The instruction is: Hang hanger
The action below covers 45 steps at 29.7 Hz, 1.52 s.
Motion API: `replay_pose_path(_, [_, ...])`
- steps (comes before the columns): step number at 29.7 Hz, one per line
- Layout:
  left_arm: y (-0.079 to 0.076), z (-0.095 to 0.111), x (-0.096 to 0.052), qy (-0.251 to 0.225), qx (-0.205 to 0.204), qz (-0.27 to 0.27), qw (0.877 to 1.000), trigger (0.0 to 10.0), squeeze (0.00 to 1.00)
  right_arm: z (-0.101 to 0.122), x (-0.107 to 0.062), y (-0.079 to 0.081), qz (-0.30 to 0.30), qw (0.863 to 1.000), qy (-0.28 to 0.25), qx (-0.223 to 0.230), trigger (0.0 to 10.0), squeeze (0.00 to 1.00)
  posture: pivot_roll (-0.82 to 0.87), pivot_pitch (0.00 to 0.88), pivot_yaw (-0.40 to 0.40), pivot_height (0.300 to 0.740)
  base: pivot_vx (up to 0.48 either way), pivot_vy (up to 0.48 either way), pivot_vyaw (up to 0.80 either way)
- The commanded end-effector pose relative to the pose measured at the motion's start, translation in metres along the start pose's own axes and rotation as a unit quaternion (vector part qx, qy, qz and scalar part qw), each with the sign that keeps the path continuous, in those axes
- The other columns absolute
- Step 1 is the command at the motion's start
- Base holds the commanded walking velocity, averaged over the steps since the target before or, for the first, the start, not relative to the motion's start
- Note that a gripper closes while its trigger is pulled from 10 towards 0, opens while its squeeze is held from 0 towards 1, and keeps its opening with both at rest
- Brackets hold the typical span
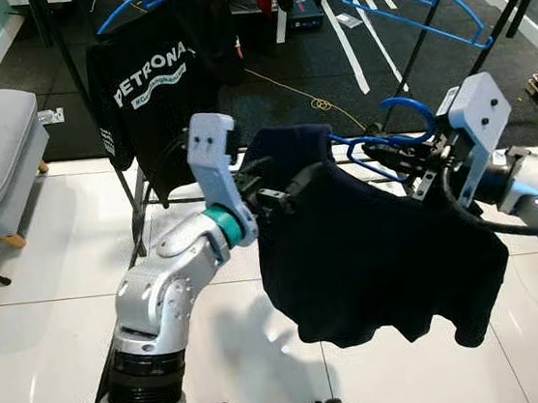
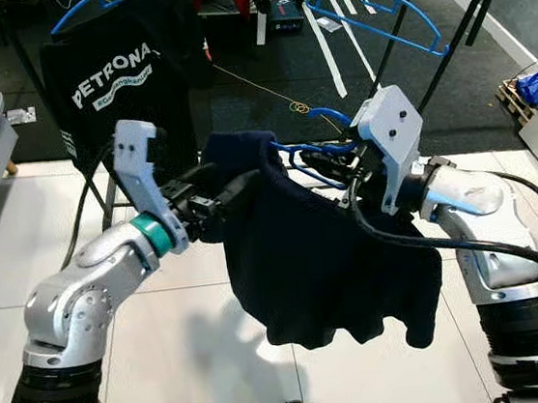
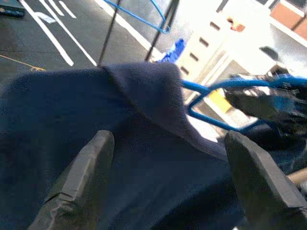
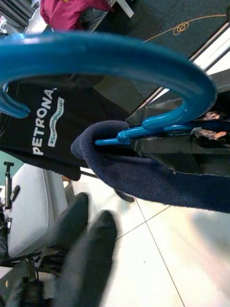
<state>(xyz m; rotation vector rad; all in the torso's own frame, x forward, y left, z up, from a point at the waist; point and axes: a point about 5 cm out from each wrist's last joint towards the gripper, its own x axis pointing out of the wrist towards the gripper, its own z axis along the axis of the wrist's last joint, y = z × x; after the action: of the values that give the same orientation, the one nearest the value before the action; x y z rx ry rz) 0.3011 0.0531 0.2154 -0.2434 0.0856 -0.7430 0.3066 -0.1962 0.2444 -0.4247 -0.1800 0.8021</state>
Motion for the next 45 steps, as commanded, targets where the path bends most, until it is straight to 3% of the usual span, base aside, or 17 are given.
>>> replay_pose_path(1, [-0.001, -0.004, 0.003, 0.008, 0.008, 0.015, 1.000, 10.0, 0.00, 0.008, 0.003, 0.001, 0.005, 1.000, -0.017, -0.011, 10.0, 0.00, -0.10, 0.102, -0.016, 0.740, 0.000, 0.000, 0.00])
replay_pose_path(16, [-0.004, 0.005, 0.006, -0.020, -0.051, 0.020, 0.998, 10.0, 0.00, 0.000, 0.014, 0.017, 0.030, 0.999, -0.013, -0.012, 10.0, 0.00, -0.09, 0.091, -0.024, 0.740, 0.000, 0.000, 0.00])
replay_pose_path(23, [-0.005, -0.004, 0.007, 0.008, -0.012, 0.027, 1.000, 10.0, 0.00, 0.001, 0.018, 0.022, 0.036, 0.999, -0.015, -0.011, 10.0, 0.00, -0.09, 0.095, -0.024, 0.740, 0.000, 0.000, 0.00])
replay_pose_path(24, [-0.003, -0.008, 0.006, 0.018, 0.013, 0.038, 0.999, 10.0, 0.00, 0.002, 0.018, 0.022, 0.035, 0.999, -0.018, -0.011, 10.0, 0.00, -0.10, 0.097, -0.024, 0.740, 0.000, 0.000, 0.00])
replay_pose_path(29, [0.005, -0.007, 0.004, 0.018, 0.056, 0.072, 0.996, 10.0, 0.00, 0.007, 0.019, 0.017, 0.030, 0.999, -0.025, -0.013, 10.0, 0.00, -0.10, 0.099, -0.029, 0.740, 0.000, 0.000, 0.00])
replay_pose_path(39, [0.020, -0.001, 0.000, 0.006, 0.058, 0.106, 0.993, 10.0, 0.00, 0.012, 0.015, 0.011, 0.026, 0.999, -0.032, -0.014, 10.0, 0.00, -0.10, 0.105, -0.028, 0.740, 0.000, 0.000, 0.00])
replay_pose_path(40, [0.022, -0.001, -0.001, 0.004, 0.056, 0.112, 0.992, 3.5, 0.00, 0.013, 0.014, 0.011, 0.026, 0.999, -0.033, -0.013, 10.0, 0.00, -0.10, 0.106, -0.029, 0.740, 0.000, 0.000, 0.00])
replay_pose_path(41, [0.023, -0.001, -0.001, 0.003, 0.057, 0.117, 0.991, 0.0, 0.00, 0.014, 0.014, 0.012, 0.028, 0.999, -0.034, -0.012, 10.0, 0.00, -0.10, 0.106, -0.027, 0.740, 0.000, 0.000, 0.00])
replay_pose_path(45, [0.024, -0.003, 0.000, 0.004, 0.061, 0.124, 0.990, 0.0, 0.00, 0.015, 0.014, 0.013, 0.030, 0.999, -0.036, -0.011, 10.0, 0.00, -0.10, 0.110, -0.027, 0.740, 0.000, 0.000, 0.00])
